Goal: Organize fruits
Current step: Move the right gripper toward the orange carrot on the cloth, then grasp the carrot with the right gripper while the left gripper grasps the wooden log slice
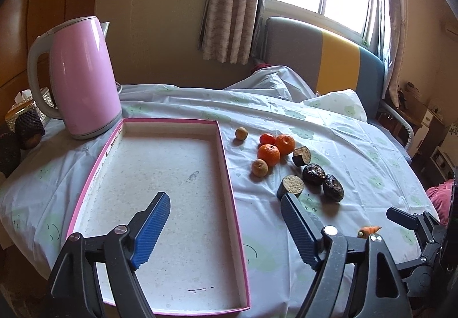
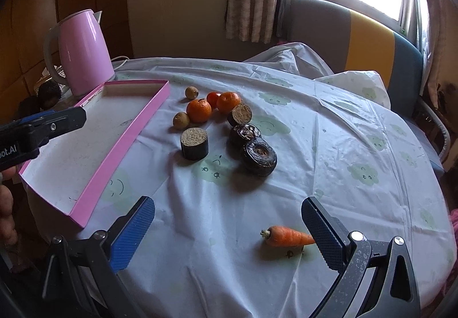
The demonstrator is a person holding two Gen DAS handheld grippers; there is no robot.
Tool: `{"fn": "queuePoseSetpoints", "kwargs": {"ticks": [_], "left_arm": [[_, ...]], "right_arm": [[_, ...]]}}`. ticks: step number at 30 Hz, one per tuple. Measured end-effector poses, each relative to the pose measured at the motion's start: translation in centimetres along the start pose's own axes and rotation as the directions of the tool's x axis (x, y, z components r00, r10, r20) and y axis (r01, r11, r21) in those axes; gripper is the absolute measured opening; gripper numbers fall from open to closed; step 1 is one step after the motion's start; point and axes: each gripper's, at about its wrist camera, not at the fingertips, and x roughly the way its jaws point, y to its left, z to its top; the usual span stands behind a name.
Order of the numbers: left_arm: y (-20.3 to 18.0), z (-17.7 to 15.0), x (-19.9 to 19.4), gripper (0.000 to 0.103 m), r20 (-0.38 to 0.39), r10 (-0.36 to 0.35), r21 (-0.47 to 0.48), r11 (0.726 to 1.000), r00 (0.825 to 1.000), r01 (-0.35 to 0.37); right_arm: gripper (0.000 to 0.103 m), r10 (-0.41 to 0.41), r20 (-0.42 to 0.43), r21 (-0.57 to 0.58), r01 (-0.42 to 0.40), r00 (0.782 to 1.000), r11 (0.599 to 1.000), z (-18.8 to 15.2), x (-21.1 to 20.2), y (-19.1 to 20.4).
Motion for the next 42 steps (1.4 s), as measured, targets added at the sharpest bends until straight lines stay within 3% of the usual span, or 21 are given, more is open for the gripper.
{"fn": "queuePoseSetpoints", "kwargs": {"ticks": [5,13,26,35,37,40,42], "left_arm": [[-0.4,-0.3,0.5,0.085,-0.035,-0.024,0.01,1.0,0.999,0.024],[-0.6,-0.2,0.4,0.086,-0.034,-0.053,0.023,0.998,0.998,0.054],[-0.8,-0.3,0.5,0.087,-0.039,-0.023,0.055,0.998,0.999,0.025],[-1.4,-0.3,1.3,0.086,-0.076,-0.064,0.056,0.996,0.995,0.068],[-1.5,-0.2,1.7,0.084,-0.09,-0.069,0.058,0.996,0.994,0.074],[-2.1,0.0,2.7,0.072,-0.13,-0.099,0.07,0.992,0.987,0.109],[-2.6,0.2,3.7,0.054,-0.173,-0.12,0.08,0.988,0.978,0.135]], "right_arm": [[0.098,0.003,-0.034,0.094,0.0,0.999,0.996,-0.9,0.0,-2.3],[0.069,-0.005,-0.078,0.184,0.019,0.997,0.983,-1.9,0.7,-4.5],[0.064,-0.029,-0.126,0.18,0.052,0.992,0.982,-2.6,2.1,-4.5],[0.048,-0.088,-0.114,0.124,0.102,0.99,0.987,-1.7,3.1,-4.9],[0.041,-0.114,-0.109,0.094,0.124,0.988,0.988,-1.5,3.4,-5.0],[0.029,-0.118,-0.103,0.089,0.128,0.988,0.988,-1.3,3.7,-5.6],[0.028,-0.1,-0.097,0.104,0.11,0.99,0.989,-1.1,3.7,-6.0]]}}
